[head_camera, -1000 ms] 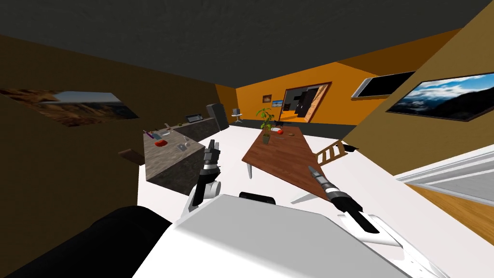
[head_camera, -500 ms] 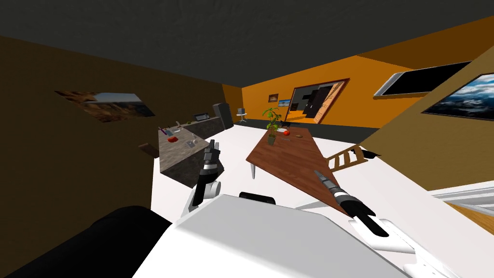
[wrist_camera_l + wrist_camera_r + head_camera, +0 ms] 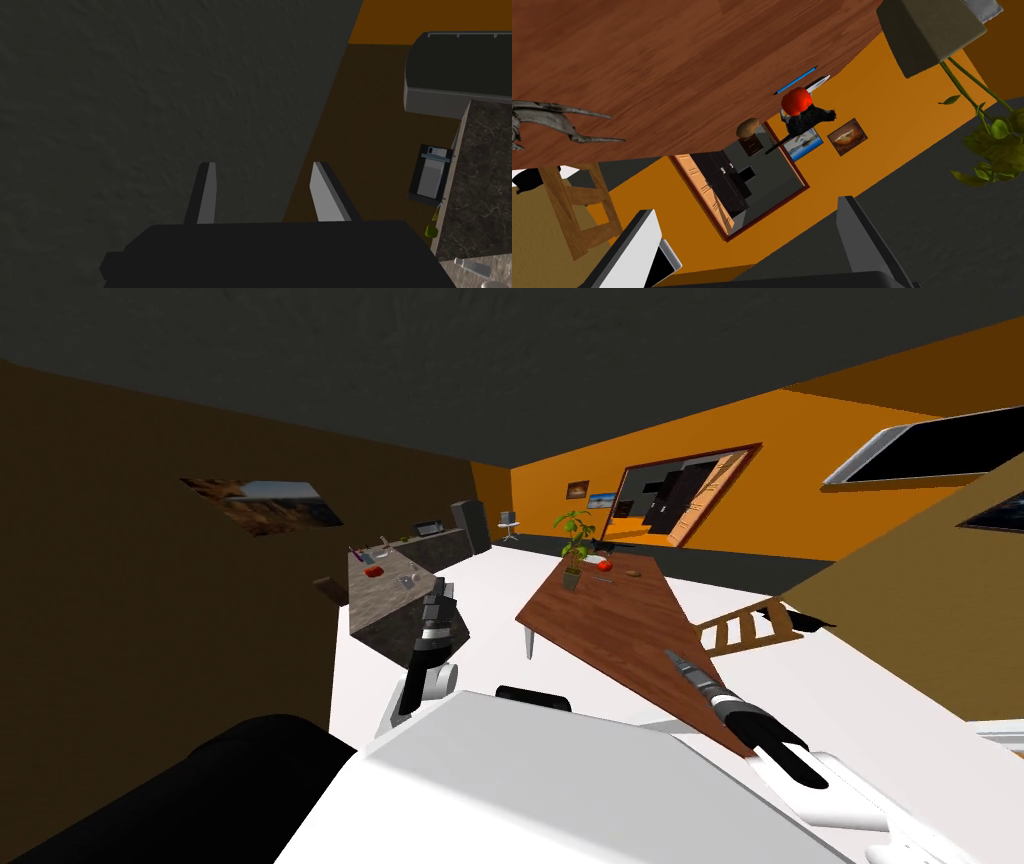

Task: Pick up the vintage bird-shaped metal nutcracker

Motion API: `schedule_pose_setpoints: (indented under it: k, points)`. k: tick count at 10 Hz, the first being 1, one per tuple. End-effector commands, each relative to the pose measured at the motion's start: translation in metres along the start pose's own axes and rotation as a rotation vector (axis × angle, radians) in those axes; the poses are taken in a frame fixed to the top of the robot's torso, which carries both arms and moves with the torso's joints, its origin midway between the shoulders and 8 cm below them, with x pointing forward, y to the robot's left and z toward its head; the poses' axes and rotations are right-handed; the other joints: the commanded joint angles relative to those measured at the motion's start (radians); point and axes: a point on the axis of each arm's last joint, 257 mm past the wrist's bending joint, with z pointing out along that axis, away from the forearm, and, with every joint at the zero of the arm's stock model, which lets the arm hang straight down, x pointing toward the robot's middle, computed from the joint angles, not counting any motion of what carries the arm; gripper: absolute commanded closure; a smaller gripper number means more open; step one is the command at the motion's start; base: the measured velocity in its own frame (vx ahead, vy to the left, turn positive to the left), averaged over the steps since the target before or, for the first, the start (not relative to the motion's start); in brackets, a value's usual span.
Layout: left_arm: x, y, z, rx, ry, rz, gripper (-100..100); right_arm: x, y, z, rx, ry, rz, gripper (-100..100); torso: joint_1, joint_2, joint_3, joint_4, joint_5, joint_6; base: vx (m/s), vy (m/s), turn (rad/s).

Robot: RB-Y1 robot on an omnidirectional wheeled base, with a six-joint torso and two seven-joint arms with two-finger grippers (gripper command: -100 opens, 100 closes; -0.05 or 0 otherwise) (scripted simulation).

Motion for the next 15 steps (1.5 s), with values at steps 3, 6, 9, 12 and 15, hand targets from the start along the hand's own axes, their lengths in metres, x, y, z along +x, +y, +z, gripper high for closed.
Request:
schedule_pose_setpoints:
  k: [3,6,9,12,15]
  points:
    - [0.000,0.000,0.000,0.000,0.000,0.000,0,-0.007,-0.056,-0.006,0.128,0.020,-0.077,-100,0.000,0.000,0.000,0.000,0.000,0.001,0.010,0.004,0.185]
    - [0.000,0.000,0.000,0.000,0.000,0.000,0,-0.006,-0.088,-0.014,0.197,0.034,-0.101,-100,-0.001,0.001,0.000,0.000,0.000,0.000,0.003,-0.009,0.112]
    - [0.000,0.000,0.000,0.000,0.000,0.000,0,-0.009,-0.119,-0.022,0.269,0.052,-0.145,-100,-0.002,0.001,0.000,0.000,0.000,0.001,0.001,-0.016,0.135]
    - [0.000,0.000,0.000,0.000,0.000,0.000,0,-0.004,-0.161,-0.039,0.364,0.082,-0.176,-100,-0.002,0.001,0.001,0.000,-0.001,0.000,-0.008,-0.028,0.152]
    - [0.000,0.000,0.000,0.000,0.000,0.000,0,0.003,-0.189,-0.053,0.431,0.111,-0.200,-100,-0.004,0.001,0.001,0.000,-0.001,0.001,-0.007,-0.049,0.128]
